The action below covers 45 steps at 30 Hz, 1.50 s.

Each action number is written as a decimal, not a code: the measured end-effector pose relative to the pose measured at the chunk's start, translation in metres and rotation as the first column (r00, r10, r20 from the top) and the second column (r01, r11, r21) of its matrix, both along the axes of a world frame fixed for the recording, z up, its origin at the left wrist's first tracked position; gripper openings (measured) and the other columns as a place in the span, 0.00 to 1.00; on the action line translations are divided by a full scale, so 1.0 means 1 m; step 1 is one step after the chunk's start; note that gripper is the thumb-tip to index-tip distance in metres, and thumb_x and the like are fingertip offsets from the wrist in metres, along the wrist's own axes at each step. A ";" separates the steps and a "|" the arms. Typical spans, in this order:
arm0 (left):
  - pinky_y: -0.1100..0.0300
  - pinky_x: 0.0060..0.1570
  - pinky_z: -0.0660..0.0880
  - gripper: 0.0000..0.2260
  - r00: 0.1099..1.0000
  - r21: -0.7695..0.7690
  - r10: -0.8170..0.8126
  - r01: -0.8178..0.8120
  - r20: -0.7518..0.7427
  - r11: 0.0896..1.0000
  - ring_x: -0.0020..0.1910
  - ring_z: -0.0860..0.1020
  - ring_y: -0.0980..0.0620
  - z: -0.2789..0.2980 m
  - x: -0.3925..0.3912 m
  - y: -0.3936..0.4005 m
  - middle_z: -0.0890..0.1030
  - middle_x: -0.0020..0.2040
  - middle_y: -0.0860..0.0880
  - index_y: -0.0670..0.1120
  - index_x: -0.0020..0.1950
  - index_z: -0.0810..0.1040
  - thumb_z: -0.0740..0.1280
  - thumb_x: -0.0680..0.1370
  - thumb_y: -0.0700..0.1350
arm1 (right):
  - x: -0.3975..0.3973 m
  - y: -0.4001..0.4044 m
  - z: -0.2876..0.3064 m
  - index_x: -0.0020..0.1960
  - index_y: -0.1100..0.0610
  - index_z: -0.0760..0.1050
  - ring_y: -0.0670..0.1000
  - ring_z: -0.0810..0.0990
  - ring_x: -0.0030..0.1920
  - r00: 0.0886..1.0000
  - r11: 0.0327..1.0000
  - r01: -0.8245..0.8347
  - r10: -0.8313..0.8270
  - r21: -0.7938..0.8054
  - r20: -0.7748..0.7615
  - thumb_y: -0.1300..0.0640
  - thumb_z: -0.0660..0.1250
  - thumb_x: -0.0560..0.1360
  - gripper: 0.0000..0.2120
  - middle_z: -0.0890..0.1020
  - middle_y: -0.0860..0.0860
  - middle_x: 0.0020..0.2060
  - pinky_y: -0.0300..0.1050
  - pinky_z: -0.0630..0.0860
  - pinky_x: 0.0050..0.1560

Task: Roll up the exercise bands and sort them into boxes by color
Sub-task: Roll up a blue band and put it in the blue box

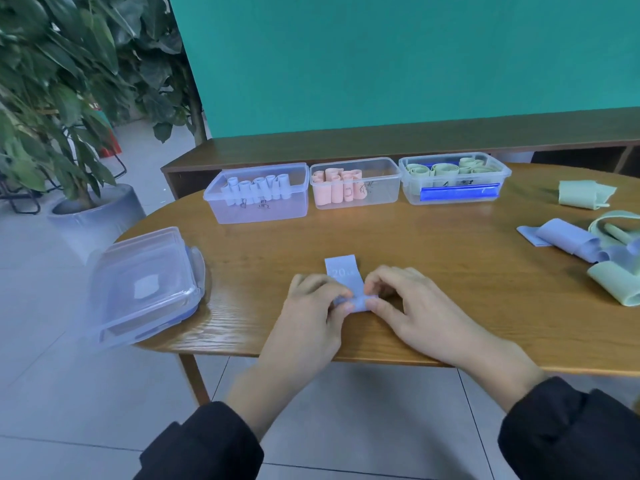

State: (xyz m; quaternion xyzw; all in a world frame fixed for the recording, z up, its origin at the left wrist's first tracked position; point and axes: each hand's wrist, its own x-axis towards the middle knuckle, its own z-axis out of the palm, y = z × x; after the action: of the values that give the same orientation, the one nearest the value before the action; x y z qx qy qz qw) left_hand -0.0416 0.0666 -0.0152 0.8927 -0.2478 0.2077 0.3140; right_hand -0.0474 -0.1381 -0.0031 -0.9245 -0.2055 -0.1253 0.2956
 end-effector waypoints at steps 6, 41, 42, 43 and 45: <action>0.76 0.55 0.62 0.04 0.999 -0.008 0.025 -0.025 0.026 1.000 0.49 0.72 0.52 -0.004 0.010 0.000 0.80 0.48 0.54 0.48 0.48 0.85 0.70 0.80 0.42 | 0.002 0.002 -0.002 0.54 0.44 0.77 0.43 0.77 0.52 1.000 0.996 -0.007 0.007 0.084 0.007 0.50 0.71 0.77 0.06 0.76 0.38 0.50 0.43 0.73 0.56; 0.69 0.49 0.70 0.05 0.997 -0.082 0.023 -0.028 -0.070 0.996 0.48 0.76 0.56 -0.003 0.001 0.002 0.77 0.47 0.55 0.50 0.54 0.84 0.69 0.81 0.45 | 0.001 0.009 -0.004 0.49 0.53 0.82 0.43 0.77 0.49 0.992 0.994 0.031 -0.043 0.100 0.119 0.55 0.71 0.78 0.02 0.80 0.43 0.47 0.29 0.67 0.53; 0.69 0.49 0.69 0.05 0.997 -0.067 0.032 -0.037 -0.072 0.997 0.48 0.76 0.55 -0.003 0.003 0.001 0.77 0.47 0.54 0.49 0.53 0.84 0.68 0.82 0.46 | 0.003 0.007 -0.004 0.51 0.52 0.82 0.44 0.77 0.52 0.995 0.996 0.031 -0.039 0.085 0.088 0.53 0.71 0.78 0.05 0.81 0.42 0.49 0.31 0.68 0.55; 0.70 0.48 0.67 0.06 0.997 -0.051 0.046 -0.049 -0.070 0.998 0.47 0.75 0.54 -0.002 0.004 0.000 0.77 0.46 0.53 0.49 0.53 0.84 0.67 0.82 0.46 | 0.004 0.005 -0.005 0.54 0.52 0.82 0.44 0.77 0.54 0.997 0.997 0.033 -0.037 0.063 0.062 0.51 0.71 0.77 0.07 0.81 0.42 0.51 0.33 0.68 0.57; 0.70 0.45 0.65 0.07 0.996 -0.032 0.073 -0.075 -0.054 0.997 0.45 0.74 0.54 -0.001 0.006 -0.002 0.76 0.46 0.51 0.48 0.51 0.84 0.66 0.83 0.45 | 0.006 0.004 -0.007 0.58 0.51 0.81 0.45 0.75 0.57 0.998 0.999 0.038 -0.039 0.020 0.040 0.50 0.73 0.76 0.12 0.80 0.41 0.54 0.38 0.70 0.61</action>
State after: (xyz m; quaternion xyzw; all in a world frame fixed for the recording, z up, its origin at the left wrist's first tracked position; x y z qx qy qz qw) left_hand -0.0358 0.0645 -0.0163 0.9010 -0.2026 0.1996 0.3276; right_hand -0.0413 -0.1344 -0.0099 -0.9226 -0.1923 -0.1515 0.2981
